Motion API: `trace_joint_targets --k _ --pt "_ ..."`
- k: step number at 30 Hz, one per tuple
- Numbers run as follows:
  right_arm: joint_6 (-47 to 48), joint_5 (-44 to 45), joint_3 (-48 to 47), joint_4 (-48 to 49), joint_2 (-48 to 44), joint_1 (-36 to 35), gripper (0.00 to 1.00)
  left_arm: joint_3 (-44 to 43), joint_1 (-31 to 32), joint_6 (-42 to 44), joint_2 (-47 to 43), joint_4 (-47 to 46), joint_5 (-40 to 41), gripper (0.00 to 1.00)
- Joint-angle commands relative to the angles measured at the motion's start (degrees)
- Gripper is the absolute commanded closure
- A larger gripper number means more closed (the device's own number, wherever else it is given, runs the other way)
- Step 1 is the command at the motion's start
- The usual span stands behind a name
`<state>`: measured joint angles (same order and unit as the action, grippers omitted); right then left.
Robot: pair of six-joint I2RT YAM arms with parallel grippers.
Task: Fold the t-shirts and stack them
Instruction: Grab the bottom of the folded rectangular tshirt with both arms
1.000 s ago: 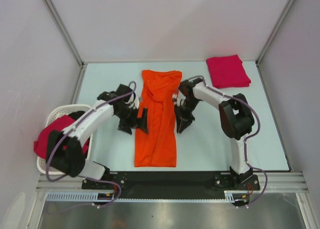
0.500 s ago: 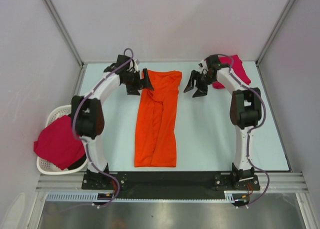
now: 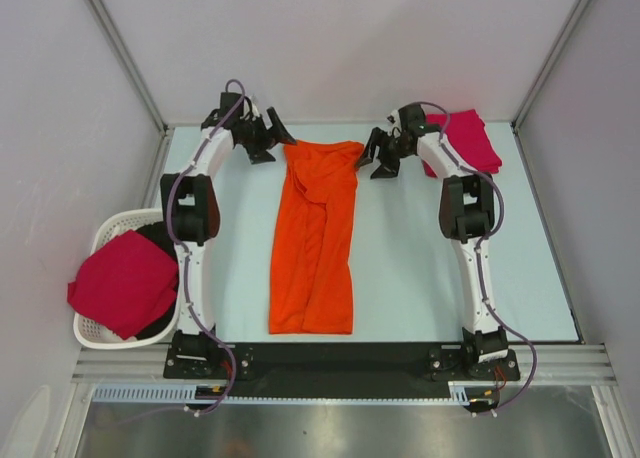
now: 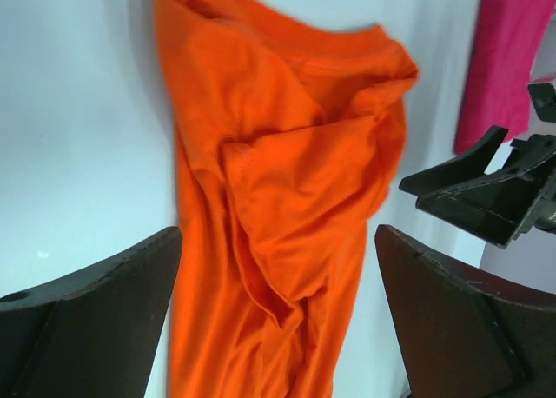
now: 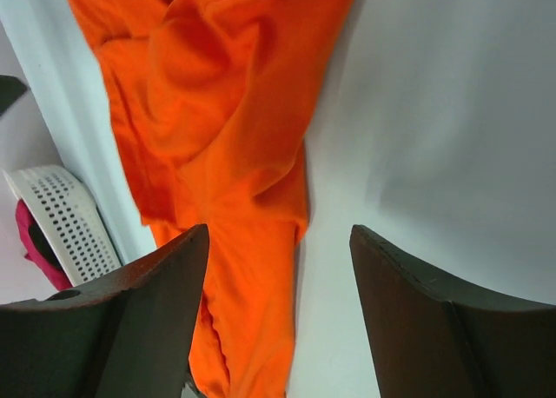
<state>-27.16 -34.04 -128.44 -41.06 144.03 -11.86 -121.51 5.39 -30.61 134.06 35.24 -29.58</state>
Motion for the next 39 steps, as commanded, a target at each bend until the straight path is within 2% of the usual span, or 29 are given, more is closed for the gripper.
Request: trace_joint_targets --k 1,6,17,22,26,28,29,30,32,33,34,36,37,38,39 --pt "-4.74 -1.81 -2.86 3.87 4.85 0.26 0.28 -6.88 0.33 -4.54 7.34 2.19 -5.13 0.01" --pt "-9.48 -1.65 -7.69 6.07 9.43 -0.27 0.27 -13.13 0.15 -5.25 12.01 3.87 -6.09 0.01" --pt "-17.49 -0.77 -13.33 12.14 16.2 -3.69 0.27 -14.45 0.06 -6.48 17.11 3.16 -7.16 0.03" --pt "-19.16 0.12 -13.85 14.6 17.16 -5.72 0.28 -16.82 0.68 -2.97 17.55 5.53 -1.45 0.03" --pt "-21.0 0.12 -14.29 16.27 17.6 -6.16 0.3 -19.37 1.64 -3.22 18.43 4.05 2.85 0.08" --pt "-21.27 0.29 -14.29 16.54 17.69 -6.16 0.31 -18.94 2.17 -3.75 18.43 2.3 3.57 0.18" --pt "-21.1 0.38 -14.47 16.36 17.69 -6.16 0.32 -18.85 2.34 -3.93 18.78 2.02 3.65 0.27" --pt "-21.09 0.29 -14.38 16.27 17.61 -6.16 0.36 -18.85 2.61 -4.19 19.04 1.76 3.66 0.29" --pt "-21.01 0.03 -14.29 15.92 17.52 -5.99 0.4 -18.76 2.79 -4.19 19.66 1.58 3.48 0.41" --pt "-20.92 -0.49 -14.12 16.01 17.52 -5.81 0.49 -18.59 2.87 -4.19 20.01 1.58 3.48 0.48" --pt "-21.09 -0.59 -14.03 16.01 17.43 -5.81 0.53 -18.24 2.96 -4.37 20.27 1.06 2.96 0.63" --pt "-21.45 -0.85 -13.24 16.97 16.99 -5.63 0.67 -18.49 3.05 -4.81 20.8 0.7 2.34 0.78" --pt "-21.53 -0.68 -13.15 17.15 16.9 -5.63 0.69 -18.32 3.05 -4.9 20.8 0.27 2.42 0.95" --pt "-21.53 -0.59 -12.98 17.41 16.64 -5.72 0.74 -18.32 3.14 -4.81 20.89 0.18 2.6 1.0" --pt "-21.36 -0.06 -12.89 17.33 16.2 -5.72 0.8 -18.32 3.14 -4.72 20.8 0.18 2.95 1.0"
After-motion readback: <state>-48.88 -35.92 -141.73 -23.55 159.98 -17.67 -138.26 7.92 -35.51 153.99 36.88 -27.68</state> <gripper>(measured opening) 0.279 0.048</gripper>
